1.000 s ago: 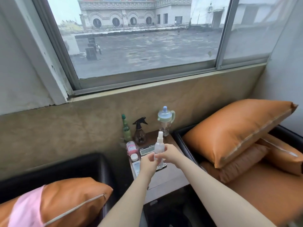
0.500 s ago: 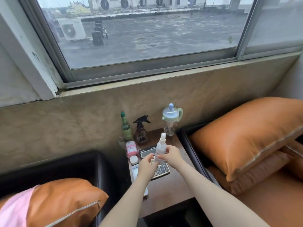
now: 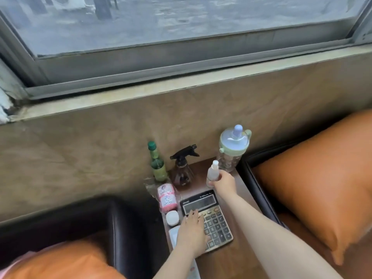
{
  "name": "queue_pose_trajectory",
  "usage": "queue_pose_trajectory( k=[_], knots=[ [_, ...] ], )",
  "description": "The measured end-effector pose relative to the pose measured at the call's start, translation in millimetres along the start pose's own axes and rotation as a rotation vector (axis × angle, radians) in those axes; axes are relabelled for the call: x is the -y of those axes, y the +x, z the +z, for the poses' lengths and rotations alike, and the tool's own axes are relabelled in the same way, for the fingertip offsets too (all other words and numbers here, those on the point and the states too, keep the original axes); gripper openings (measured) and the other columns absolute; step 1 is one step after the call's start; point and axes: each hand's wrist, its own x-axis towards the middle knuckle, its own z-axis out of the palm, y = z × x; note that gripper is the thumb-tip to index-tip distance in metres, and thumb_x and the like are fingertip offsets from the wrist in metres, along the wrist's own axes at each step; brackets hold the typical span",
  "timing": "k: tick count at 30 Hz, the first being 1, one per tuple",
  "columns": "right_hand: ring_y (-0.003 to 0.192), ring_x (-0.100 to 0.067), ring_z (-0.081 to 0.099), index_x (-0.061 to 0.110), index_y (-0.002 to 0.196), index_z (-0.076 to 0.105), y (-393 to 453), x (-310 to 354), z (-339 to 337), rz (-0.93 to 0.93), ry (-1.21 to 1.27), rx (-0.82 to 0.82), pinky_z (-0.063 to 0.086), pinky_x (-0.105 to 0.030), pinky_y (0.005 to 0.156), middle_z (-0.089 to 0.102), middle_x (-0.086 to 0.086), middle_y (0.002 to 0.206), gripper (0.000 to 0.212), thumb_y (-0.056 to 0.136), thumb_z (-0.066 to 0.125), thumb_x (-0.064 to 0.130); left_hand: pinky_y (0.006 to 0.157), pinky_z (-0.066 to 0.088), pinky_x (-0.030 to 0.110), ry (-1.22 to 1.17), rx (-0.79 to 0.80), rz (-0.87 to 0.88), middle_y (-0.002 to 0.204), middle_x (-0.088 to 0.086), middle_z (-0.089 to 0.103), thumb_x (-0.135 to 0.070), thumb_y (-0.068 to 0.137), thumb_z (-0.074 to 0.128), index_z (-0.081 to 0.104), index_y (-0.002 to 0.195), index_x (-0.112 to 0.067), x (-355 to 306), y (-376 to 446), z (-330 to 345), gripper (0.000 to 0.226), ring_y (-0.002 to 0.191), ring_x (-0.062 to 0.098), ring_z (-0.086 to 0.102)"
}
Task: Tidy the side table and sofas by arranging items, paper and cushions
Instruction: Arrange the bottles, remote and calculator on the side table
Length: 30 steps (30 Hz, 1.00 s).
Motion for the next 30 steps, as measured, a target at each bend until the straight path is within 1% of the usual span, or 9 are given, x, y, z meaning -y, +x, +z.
queue_pose_trajectory(
  k=[3, 4, 6, 9, 14, 18, 20, 24, 30],
  knots=[
    [0.090, -0.018, 0.053, 0.008, 0.110, 0.063, 25.3, -11.5, 10.6, -0.011, -0.011, 0.008, 0.036, -0.024, 0.073, 0.058, -0.001, 0.094, 0.032, 0.079, 0.065, 0.000, 0.116, -0.009, 0.042, -0.005, 0.049, 0.016, 0.157, 0.012, -0.018, -0.061, 0.079, 0.061, -0.007, 0.152, -0.012, -7.8, 14.4, 20.8, 0.111, 0.145, 0.030, -0.017],
    [0.089, -0.017, 0.052, 0.007, 0.111, 0.063, 32.0, -15.1, 13.6, -0.014, -0.010, 0.013, 0.036, -0.024, 0.073, 0.059, -0.002, 0.095, 0.032, 0.079, 0.065, -0.001, 0.115, -0.011, 0.043, 0.005, 0.061, 0.026, 0.156, 0.012, -0.023, -0.062, 0.075, 0.064, -0.011, 0.151, -0.014, -10.5, 18.4, 26.3, 0.117, 0.143, 0.030, -0.021],
    [0.090, -0.017, 0.052, 0.006, 0.113, 0.063, 42.1, -20.9, 19.4, -0.022, -0.006, 0.028, 0.036, -0.024, 0.075, 0.061, -0.004, 0.097, 0.035, 0.079, 0.065, -0.002, 0.112, -0.015, 0.042, 0.023, 0.066, 0.033, 0.155, 0.011, -0.027, -0.059, 0.073, 0.069, -0.014, 0.150, -0.015, -14.6, 23.7, 35.2, 0.121, 0.142, 0.030, -0.026],
    [0.097, -0.020, 0.056, 0.006, 0.116, 0.062, 54.9, -28.4, 26.6, -0.042, 0.006, 0.059, 0.037, -0.024, 0.080, 0.063, -0.007, 0.104, 0.041, 0.076, 0.067, -0.003, 0.106, -0.018, 0.039, 0.057, 0.041, 0.014, 0.154, 0.011, -0.028, -0.051, 0.075, 0.070, -0.017, 0.149, -0.016, -15.6, 29.6, 41.2, 0.120, 0.142, 0.030, -0.026],
    [0.092, -0.015, 0.051, 0.004, 0.114, 0.063, 66.1, -27.1, 34.1, -0.079, 0.006, 0.069, 0.035, -0.022, 0.078, 0.057, -0.001, 0.095, 0.038, 0.077, 0.067, -0.005, 0.112, -0.013, 0.038, 0.054, 0.016, -0.026, 0.156, 0.010, -0.025, -0.046, 0.080, 0.067, -0.015, 0.150, -0.018, -10.0, 37.0, 36.1, 0.111, 0.143, 0.029, -0.023],
    [0.095, -0.015, 0.053, 0.005, 0.117, 0.061, 74.5, -21.5, 38.9, -0.088, 0.034, 0.094, 0.035, -0.021, 0.079, 0.057, 0.000, 0.097, 0.037, 0.081, 0.062, -0.006, 0.114, -0.011, 0.040, 0.045, 0.019, -0.046, 0.156, 0.010, -0.025, -0.041, 0.080, 0.067, -0.014, 0.150, -0.019, -3.0, 44.4, 31.2, 0.109, 0.143, 0.029, -0.023],
    [0.097, -0.016, 0.054, 0.005, 0.118, 0.060, 79.2, -19.9, 41.3, -0.093, 0.027, 0.086, 0.035, -0.020, 0.078, 0.060, -0.004, 0.102, 0.038, 0.081, 0.061, -0.006, 0.114, -0.011, 0.040, 0.047, 0.021, -0.039, 0.156, 0.010, -0.025, -0.040, 0.080, 0.066, -0.014, 0.150, -0.019, 0.1, 46.4, 29.7, 0.108, 0.143, 0.028, -0.024],
    [0.108, -0.026, 0.056, 0.003, 0.121, 0.057, 87.4, -16.4, 46.4, -0.076, 0.039, 0.052, 0.036, -0.022, 0.080, 0.062, -0.014, 0.117, 0.040, 0.082, 0.060, -0.005, 0.110, -0.015, 0.038, 0.034, 0.002, -0.024, 0.156, 0.009, -0.024, -0.037, 0.080, 0.067, -0.013, 0.151, -0.020, 5.7, 50.3, 27.5, 0.107, 0.143, 0.027, -0.024],
    [0.110, -0.029, 0.056, 0.001, 0.118, 0.057, 96.6, -9.7, 53.5, -0.052, 0.033, 0.031, 0.035, -0.023, 0.080, 0.062, -0.016, 0.116, 0.036, 0.083, 0.062, -0.002, 0.112, -0.014, 0.039, 0.021, -0.002, -0.014, 0.156, 0.008, -0.024, -0.037, 0.081, 0.066, -0.013, 0.150, -0.020, 9.4, 54.3, 27.5, 0.107, 0.143, 0.026, -0.025]
  ],
)
